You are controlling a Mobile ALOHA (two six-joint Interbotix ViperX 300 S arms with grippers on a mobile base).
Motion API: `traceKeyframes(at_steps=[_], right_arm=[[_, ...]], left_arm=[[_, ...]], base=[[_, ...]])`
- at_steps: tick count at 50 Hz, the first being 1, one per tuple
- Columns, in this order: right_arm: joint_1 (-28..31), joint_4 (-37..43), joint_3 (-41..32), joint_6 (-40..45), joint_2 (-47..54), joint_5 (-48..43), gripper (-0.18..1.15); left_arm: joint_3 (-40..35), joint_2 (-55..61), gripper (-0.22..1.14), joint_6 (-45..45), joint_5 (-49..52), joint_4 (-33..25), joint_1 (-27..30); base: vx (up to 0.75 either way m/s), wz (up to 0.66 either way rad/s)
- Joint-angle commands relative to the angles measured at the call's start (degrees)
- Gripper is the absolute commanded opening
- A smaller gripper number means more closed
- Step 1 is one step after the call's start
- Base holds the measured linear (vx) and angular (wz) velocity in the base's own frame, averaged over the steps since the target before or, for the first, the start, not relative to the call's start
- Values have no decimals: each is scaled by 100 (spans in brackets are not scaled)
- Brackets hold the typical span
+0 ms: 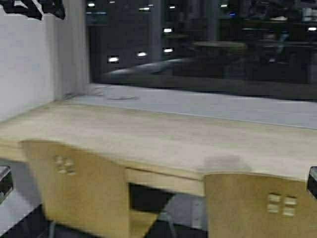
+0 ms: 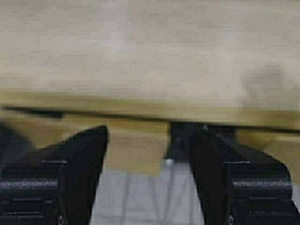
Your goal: Push the chairs under the table
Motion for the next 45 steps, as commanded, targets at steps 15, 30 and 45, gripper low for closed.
traceKeyframes(at_steps=[15, 30, 45], right_arm=[[-18, 0, -18, -18, -501, 439, 79], [-18, 0, -79, -9, -413, 396, 79], [-18, 9, -105, -9, -132, 439, 79]], left_arm=[[-18, -53, 86, -35, -26, -105, -9], [26, 105, 86, -35, -35, -114, -9], [-9, 413, 86, 9, -132, -88, -9]], base=[[-23, 28], [-31, 21], [-34, 28]])
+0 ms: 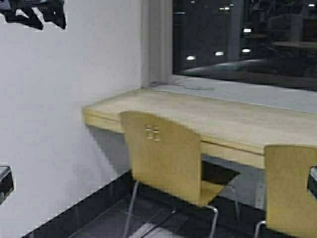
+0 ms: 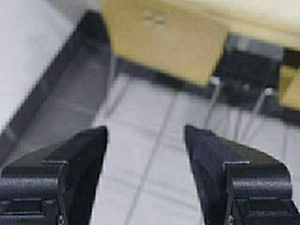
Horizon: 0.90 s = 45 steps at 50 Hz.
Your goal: Push the chairs under the table
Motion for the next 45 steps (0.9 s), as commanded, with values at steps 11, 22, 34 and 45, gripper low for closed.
traceKeyframes(at_steps=[11, 22, 34, 45], right_arm=[[0, 9, -211, 9, 431, 62, 79], [26, 18, -325, 18, 510, 149, 79], [26, 44, -598, 62, 738, 185, 79], [26, 62, -545, 211, 729, 185, 79]], left_arm=[[-299, 721, 86, 0, -176, 35, 0], [-378, 360, 86, -9, -158, 35, 0], [-360, 431, 86, 9, -176, 0, 0], [-360, 536, 86, -35, -176, -44, 0]], base=[[-42, 39], [-45, 23], [-44, -1], [-46, 4]])
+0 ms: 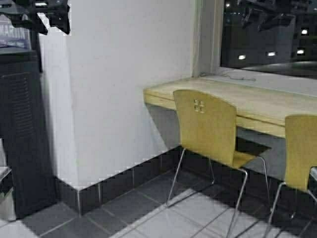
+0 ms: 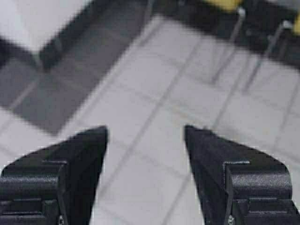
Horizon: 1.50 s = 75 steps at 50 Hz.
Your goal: Push the chairs under the table
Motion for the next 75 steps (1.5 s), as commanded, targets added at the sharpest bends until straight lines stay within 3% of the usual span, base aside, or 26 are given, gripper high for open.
traceKeyframes(at_steps=[1, 34, 75], right_arm=[[-26, 9, -105, 0, -35, -9, 79], [-26, -185, -211, 185, -35, 396, 79], [-26, -396, -193, 176, 246, 510, 79]], left_arm=[[-105, 0, 86, -35, -26, -35, 0], [-281, 378, 86, -193, 141, -26, 0], [-308, 1107, 86, -264, 431, -44, -18]], base=[[-47, 3], [-42, -5], [-28, -32]])
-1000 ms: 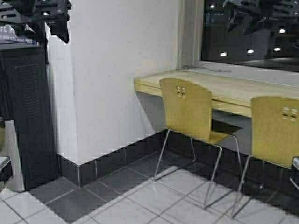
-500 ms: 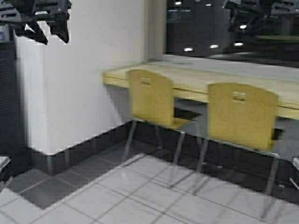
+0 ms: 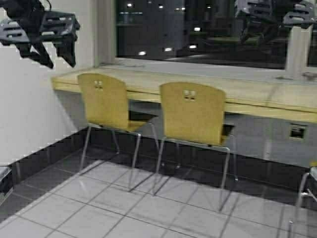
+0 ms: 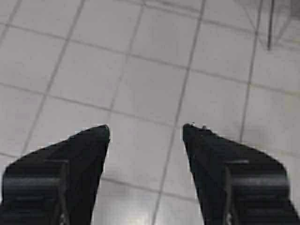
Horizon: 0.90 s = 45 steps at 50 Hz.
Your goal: Push the chairs under the table
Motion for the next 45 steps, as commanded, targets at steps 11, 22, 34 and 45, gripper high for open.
traceKeyframes(at_steps=[11, 22, 34, 45], right_arm=[[167, -79, 26, 9, -229, 325, 79], [193, -62, -62, 26, -316, 325, 79], [229, -53, -35, 62, -272, 237, 79], [237, -35, -70, 185, -439, 264, 79]], left_arm=[[-255, -79, 86, -114, 439, -9, -79], [-290, -114, 86, -114, 466, 0, -167], [-264, -9, 86, -79, 413, 18, -167], [-308, -26, 86, -97, 413, 18, -167]], base=[[-17, -24], [-19, -29], [-10, -25], [-14, -21]])
